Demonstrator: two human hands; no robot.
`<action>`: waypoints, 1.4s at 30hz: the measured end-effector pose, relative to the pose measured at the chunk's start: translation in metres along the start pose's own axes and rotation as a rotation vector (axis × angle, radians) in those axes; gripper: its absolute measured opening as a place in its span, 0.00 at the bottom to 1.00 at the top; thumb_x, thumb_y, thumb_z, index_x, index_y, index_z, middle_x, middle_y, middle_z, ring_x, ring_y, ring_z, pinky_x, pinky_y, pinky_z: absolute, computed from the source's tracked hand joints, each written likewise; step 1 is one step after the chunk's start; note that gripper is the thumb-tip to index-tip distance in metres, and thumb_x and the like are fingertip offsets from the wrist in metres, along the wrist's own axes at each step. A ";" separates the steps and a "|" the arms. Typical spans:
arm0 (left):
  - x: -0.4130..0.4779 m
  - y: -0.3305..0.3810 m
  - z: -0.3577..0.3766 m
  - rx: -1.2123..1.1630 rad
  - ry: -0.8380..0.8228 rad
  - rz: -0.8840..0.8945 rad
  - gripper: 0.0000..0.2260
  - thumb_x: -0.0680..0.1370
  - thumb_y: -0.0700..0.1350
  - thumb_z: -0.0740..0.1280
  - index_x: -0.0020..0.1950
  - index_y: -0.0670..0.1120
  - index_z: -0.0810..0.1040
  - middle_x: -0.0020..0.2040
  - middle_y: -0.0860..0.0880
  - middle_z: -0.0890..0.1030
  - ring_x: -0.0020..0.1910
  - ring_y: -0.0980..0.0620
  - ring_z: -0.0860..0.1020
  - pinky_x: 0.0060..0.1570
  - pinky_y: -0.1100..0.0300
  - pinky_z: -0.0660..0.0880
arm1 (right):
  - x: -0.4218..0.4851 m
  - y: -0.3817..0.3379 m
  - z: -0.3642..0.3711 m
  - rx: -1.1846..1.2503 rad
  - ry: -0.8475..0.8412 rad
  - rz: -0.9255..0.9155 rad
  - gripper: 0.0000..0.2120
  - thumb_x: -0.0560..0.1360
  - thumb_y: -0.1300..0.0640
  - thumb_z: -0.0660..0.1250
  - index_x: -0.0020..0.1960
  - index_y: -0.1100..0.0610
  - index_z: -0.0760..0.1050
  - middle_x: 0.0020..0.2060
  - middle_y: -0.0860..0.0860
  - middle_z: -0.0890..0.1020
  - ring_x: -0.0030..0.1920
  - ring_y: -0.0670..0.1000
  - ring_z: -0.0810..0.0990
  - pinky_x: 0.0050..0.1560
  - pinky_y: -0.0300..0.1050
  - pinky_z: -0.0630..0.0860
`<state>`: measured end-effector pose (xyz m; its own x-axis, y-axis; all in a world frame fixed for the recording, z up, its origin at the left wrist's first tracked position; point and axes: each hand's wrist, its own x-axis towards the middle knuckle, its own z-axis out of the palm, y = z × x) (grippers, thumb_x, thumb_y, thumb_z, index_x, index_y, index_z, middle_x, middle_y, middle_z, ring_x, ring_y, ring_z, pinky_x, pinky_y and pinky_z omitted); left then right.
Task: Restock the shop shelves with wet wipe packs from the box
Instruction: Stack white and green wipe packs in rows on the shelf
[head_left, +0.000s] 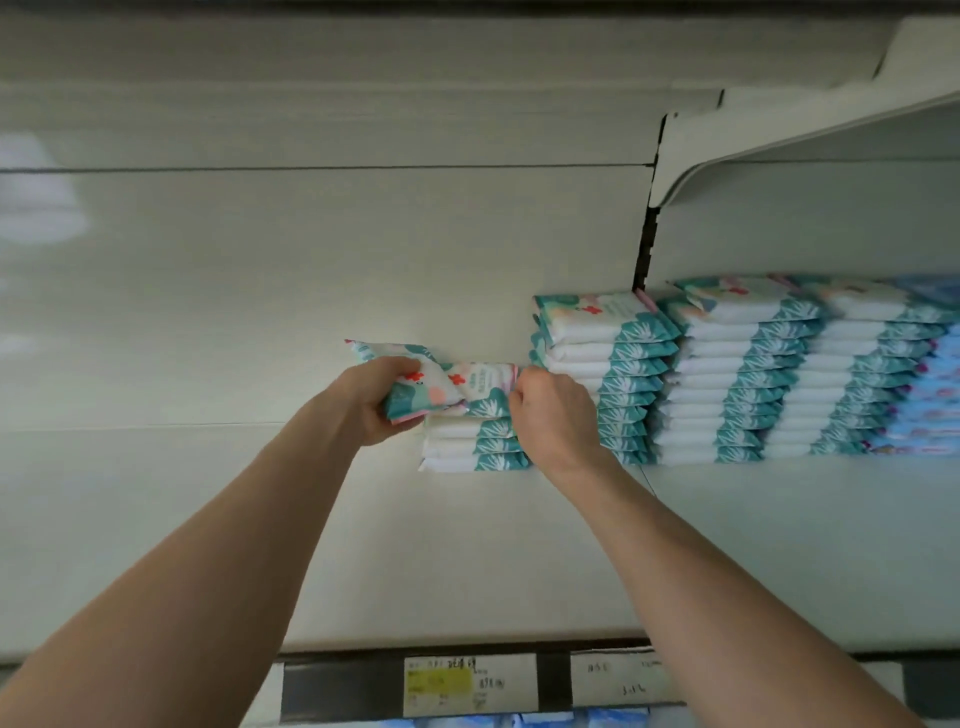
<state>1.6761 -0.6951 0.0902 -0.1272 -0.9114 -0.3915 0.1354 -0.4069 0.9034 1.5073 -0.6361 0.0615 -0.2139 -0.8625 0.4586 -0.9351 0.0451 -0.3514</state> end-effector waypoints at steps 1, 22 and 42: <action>0.005 -0.001 0.000 0.032 0.005 -0.009 0.18 0.78 0.42 0.66 0.67 0.43 0.70 0.49 0.44 0.80 0.40 0.49 0.80 0.25 0.61 0.78 | 0.000 -0.001 0.000 -0.071 -0.002 -0.018 0.09 0.80 0.64 0.58 0.53 0.61 0.76 0.46 0.57 0.82 0.46 0.57 0.80 0.38 0.44 0.65; -0.025 0.023 -0.017 0.384 -0.375 0.002 0.08 0.78 0.41 0.60 0.45 0.41 0.77 0.35 0.45 0.83 0.29 0.50 0.81 0.31 0.61 0.79 | 0.031 -0.043 -0.041 0.807 -0.373 0.214 0.09 0.76 0.57 0.67 0.48 0.63 0.80 0.29 0.52 0.80 0.27 0.46 0.77 0.27 0.38 0.72; 0.006 0.011 0.017 0.475 0.069 0.234 0.26 0.72 0.28 0.68 0.69 0.39 0.71 0.57 0.42 0.76 0.53 0.45 0.76 0.55 0.54 0.76 | 0.021 -0.023 -0.014 0.031 -0.234 0.027 0.13 0.77 0.60 0.62 0.33 0.58 0.67 0.30 0.51 0.71 0.36 0.57 0.73 0.36 0.44 0.69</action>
<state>1.6606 -0.7037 0.1005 -0.0804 -0.9829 -0.1658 -0.3092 -0.1335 0.9416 1.5201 -0.6485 0.0903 -0.1643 -0.9548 0.2478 -0.9200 0.0577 -0.3877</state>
